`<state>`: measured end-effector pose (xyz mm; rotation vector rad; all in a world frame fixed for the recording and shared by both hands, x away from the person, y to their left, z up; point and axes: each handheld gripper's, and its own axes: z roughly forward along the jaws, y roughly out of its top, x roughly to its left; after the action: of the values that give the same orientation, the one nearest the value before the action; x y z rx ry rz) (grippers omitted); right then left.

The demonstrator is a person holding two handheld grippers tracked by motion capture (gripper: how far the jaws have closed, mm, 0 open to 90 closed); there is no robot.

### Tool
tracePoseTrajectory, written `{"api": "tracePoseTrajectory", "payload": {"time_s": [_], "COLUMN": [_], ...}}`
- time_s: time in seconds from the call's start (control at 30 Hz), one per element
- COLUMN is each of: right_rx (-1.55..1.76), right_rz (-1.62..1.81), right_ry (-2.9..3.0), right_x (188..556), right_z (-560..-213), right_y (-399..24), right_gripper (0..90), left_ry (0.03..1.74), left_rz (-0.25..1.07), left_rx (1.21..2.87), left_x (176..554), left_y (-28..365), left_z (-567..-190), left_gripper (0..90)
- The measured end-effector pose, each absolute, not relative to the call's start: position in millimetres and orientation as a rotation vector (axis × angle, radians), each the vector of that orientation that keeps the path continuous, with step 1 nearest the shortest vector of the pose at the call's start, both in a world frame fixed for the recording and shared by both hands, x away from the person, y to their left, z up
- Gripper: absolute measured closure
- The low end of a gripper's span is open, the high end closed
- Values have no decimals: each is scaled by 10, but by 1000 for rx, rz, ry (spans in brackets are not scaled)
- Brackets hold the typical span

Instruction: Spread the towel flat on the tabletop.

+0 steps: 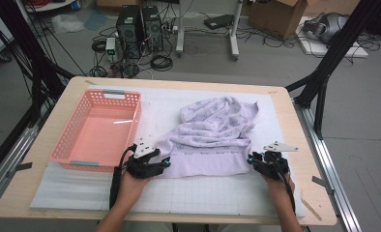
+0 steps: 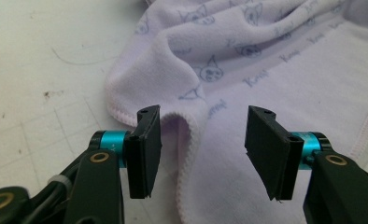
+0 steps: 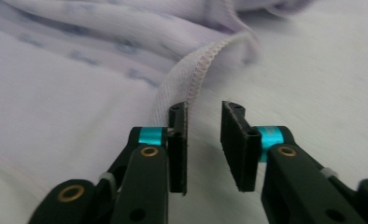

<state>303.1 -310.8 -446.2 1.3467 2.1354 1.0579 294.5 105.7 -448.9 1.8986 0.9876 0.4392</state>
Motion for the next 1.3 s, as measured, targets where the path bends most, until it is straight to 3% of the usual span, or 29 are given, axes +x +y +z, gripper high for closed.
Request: {"api": "tracePoseTrajectory", "payload": {"time_s": [0.07, 0.17, 0.2, 0.3, 0.63, 0.77, 0.83, 0.93, 1.03, 1.13, 1.3], "right_rx": [1354, 1326, 1324, 1320, 1347, 1398, 1402, 1455, 1511, 1474, 1373], "right_rz": [1102, 1060, 1061, 1095, 851, 812, 872, 1066, 1118, 1115, 1017], "right_ry": [2137, 2185, 2178, 2219, 2165, 2188, 2181, 2116, 2112, 2170, 2171], "right_x": [3048, 3070, 3063, 3042, 2833, 2658, 2582, 2557, 2594, 2650, 2831], "right_z": [-4444, -4492, -4498, -4487, -4367, -4321, -4285, -4259, -4315, -4409, -4453], "right_y": [-3021, -2848, -2826, -2824, -3188, -3375, -3426, -3552, -3615, -3558, -3339], "right_gripper": [608, 600, 621, 832, 860, 835, 732, 660, 614, 620, 809], "left_ry": [988, 984, 988, 991, 1002, 1005, 1007, 1000, 962, 930, 988], "left_rz": [430, 429, 428, 434, 423, 421, 412, 394, 372, 396, 434], "left_rx": [1892, 1906, 1901, 1904, 1914, 1928, 1942, 1962, 2004, 2039, 1983], "left_x": [2915, 2884, 2879, 2873, 2853, 2830, 2821, 2823, 2816, 2794, 2803], "left_y": [1056, 1056, 1054, 1056, 1080, 1076, 1082, 1068, 1033, 999, 1055], "left_z": [-4487, -4489, -4492, -4492, -4497, -4500, -4502, -4507, -4514, -4508, -4494], "left_gripper": [459, 460, 461, 461, 465, 465, 465, 475, 587, 848, 862]}}
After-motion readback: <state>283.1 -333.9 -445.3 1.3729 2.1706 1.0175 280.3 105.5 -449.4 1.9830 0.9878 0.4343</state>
